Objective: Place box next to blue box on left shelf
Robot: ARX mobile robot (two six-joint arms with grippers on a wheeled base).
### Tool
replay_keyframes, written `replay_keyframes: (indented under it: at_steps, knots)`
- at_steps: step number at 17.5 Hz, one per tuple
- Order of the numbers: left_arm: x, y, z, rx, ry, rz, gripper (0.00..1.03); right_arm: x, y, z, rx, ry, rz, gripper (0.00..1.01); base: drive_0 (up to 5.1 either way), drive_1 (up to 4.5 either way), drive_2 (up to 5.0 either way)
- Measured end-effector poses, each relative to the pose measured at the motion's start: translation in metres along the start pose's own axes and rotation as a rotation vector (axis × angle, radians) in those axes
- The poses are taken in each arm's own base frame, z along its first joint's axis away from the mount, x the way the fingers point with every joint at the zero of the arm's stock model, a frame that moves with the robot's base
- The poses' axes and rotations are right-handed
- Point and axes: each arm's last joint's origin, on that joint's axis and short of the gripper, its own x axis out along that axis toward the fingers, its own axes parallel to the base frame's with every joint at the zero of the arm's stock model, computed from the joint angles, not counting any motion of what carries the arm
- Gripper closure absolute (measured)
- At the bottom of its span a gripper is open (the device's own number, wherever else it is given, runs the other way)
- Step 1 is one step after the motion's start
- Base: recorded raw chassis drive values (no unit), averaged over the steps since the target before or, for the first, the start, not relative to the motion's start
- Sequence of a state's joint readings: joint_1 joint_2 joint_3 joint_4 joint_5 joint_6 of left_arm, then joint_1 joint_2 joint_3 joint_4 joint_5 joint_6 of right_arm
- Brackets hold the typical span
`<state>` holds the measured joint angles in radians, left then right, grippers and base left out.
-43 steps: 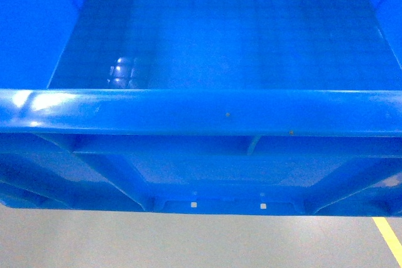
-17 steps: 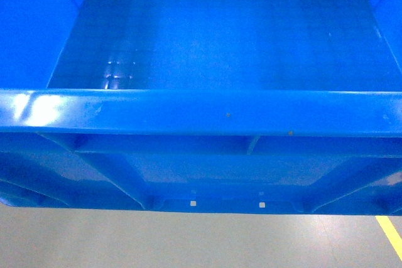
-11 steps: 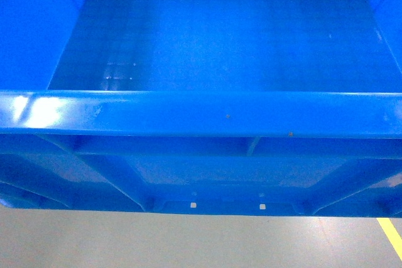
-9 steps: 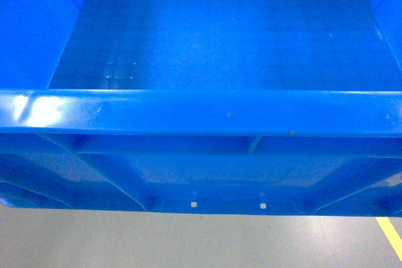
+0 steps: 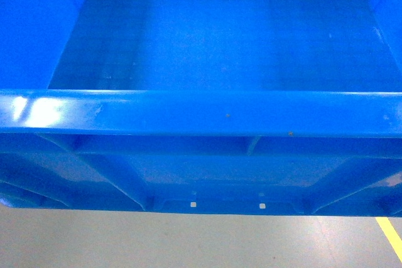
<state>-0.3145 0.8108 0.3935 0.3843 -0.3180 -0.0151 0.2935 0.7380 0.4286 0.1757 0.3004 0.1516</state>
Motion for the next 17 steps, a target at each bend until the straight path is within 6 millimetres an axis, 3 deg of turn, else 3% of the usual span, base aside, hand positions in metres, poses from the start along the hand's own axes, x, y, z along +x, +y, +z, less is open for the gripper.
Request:
replay_keyframes:
  at_steps: [17]
  knots:
    - [-0.0001, -0.0001, -0.0002, 0.001, 0.001, -0.001, 0.95, 0.0, 0.0, -0.0001, 0.0, 0.001, -0.001, 0.91, 0.1, 4.19, -4.1]
